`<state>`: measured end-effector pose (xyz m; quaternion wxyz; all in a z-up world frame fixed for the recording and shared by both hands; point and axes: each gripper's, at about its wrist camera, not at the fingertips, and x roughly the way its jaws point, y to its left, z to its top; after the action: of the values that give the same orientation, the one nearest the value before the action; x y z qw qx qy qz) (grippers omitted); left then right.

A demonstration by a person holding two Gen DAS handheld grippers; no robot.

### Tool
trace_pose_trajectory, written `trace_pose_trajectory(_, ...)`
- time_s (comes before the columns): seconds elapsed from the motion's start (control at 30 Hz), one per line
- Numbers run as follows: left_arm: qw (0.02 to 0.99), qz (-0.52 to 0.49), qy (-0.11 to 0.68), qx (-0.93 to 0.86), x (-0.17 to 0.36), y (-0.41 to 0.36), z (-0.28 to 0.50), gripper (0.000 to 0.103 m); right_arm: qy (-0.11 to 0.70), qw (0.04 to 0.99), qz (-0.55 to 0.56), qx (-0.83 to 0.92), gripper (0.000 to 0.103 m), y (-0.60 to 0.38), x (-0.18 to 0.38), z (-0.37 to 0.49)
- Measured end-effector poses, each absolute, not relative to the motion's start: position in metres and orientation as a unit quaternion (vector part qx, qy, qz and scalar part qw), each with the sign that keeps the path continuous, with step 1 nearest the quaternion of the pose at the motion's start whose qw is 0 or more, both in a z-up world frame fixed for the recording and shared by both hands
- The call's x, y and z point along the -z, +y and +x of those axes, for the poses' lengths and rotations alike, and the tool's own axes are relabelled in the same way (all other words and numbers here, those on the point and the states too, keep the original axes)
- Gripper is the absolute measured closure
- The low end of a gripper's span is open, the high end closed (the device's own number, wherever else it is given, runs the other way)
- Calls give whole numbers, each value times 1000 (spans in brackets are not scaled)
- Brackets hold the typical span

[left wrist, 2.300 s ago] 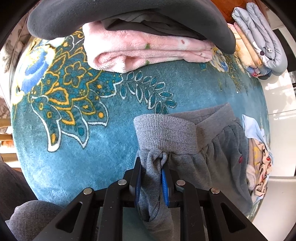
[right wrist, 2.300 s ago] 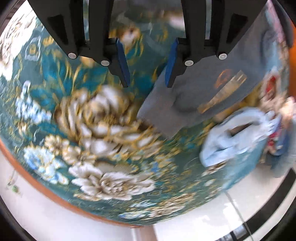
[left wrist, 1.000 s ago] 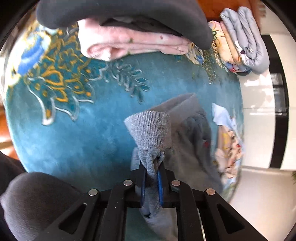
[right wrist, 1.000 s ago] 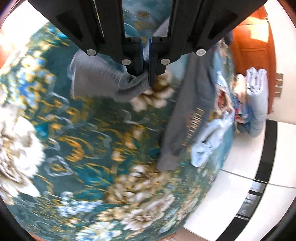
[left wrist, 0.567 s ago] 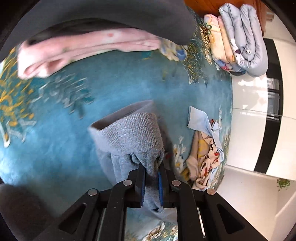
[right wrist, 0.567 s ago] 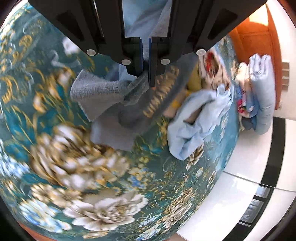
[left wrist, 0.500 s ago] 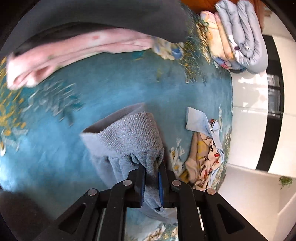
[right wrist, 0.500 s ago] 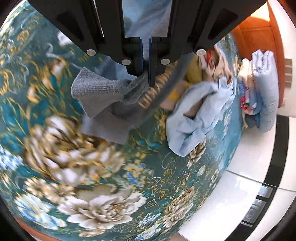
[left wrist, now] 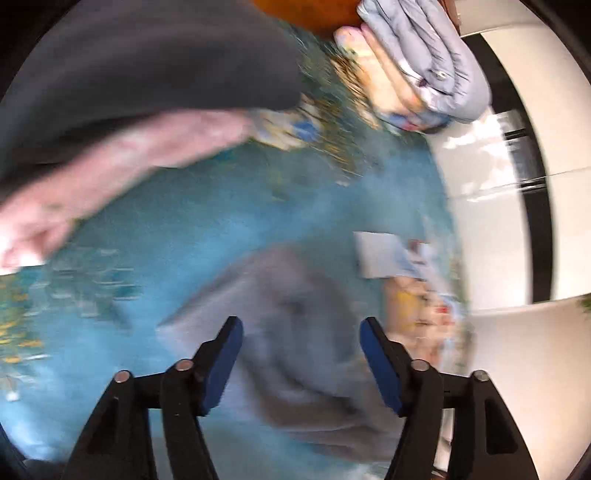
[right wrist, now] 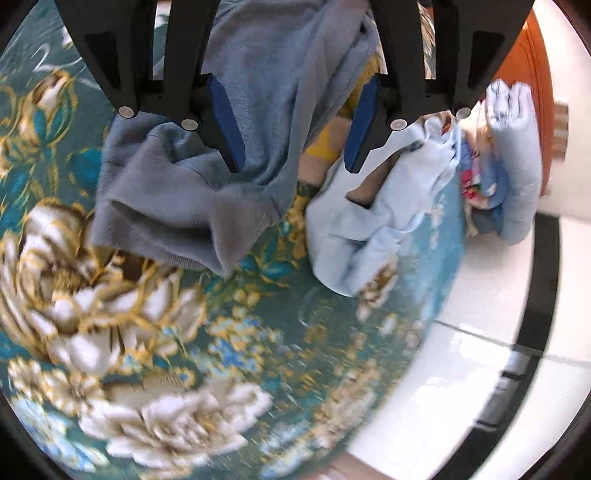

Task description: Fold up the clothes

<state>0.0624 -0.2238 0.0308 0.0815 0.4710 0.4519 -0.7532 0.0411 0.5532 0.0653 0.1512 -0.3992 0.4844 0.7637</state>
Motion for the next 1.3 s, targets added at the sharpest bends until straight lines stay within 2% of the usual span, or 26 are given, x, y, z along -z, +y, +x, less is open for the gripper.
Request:
trace_pose_trajectory(0.17,98,491,494,711,19,-223,89,30,442,168,-417,-776,45,553,-53,96)
trace_pose_trajectory(0.37,110,489,533,682,47,-224,79,30,506,193,-429,-723,43,575,-2,127)
trace_pose_trajectory(0.6,140,484,545,670,63,-226,60,31,517,202,-397,-731,41,581,13,103)
trace_pose_trajectory(0.9,167,479,533,677,62,-225,50,32,462,238,-405,-752,41,578,11,68)
trace_pose_trajectory(0.93,171,478,534,676,62,-226,51,39,454,241,-412,-752,45,576,10,65)
trace_pose_trajectory(0.97,175,477,536,674,62,-227,52,54,446,241,-421,-752,64,573,8,62)
trace_pose_trajectory(1.0,177,478,539,671,62,-229,52,61,443,241,-425,-751,74,572,6,61)
trace_pose_trajectory(1.03,178,479,541,668,61,-231,52,72,444,240,-427,-750,87,571,3,61)
trace_pose_trajectory(1.07,178,479,543,666,60,-233,53,81,445,239,-429,-749,87,571,0,61)
trace_pose_trajectory(1.3,134,459,535,697,4,-238,55,90,448,170,-395,-784,89,561,-69,75)
